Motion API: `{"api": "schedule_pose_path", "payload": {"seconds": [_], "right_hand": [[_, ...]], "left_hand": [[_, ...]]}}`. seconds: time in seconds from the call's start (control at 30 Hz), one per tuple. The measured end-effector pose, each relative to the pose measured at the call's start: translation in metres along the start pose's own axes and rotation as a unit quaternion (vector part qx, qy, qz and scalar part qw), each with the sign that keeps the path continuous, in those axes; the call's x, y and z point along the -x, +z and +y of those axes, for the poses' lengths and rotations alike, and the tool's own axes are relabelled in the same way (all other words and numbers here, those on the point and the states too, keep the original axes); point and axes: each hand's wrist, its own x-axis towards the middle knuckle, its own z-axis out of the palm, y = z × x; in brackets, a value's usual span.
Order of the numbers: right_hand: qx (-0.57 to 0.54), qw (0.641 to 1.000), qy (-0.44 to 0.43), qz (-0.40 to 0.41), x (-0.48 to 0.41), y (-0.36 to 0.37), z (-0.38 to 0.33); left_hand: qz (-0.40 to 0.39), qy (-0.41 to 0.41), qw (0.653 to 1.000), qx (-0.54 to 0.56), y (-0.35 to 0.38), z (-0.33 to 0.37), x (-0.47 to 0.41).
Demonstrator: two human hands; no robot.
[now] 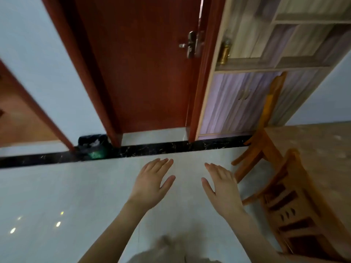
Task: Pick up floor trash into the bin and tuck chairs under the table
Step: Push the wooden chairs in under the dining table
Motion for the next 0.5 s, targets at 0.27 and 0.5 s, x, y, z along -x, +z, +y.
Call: {"api": "schedule_pose_path", "payload": {"seconds": [0.27,0.5], "right_hand": [[-0.001,0.992,0.108,0.061,-0.116,-0.012,0.032],[0.001,0.981,0.189,0.039,-0.230,-0.005,0.116]], "left_hand": [[-0.040,0.105,0.993,0.038,0.005,-0.021,-0.195],[-0.094,0.171,0.980,0.043,0.066,-0.007,-0.351]]}}
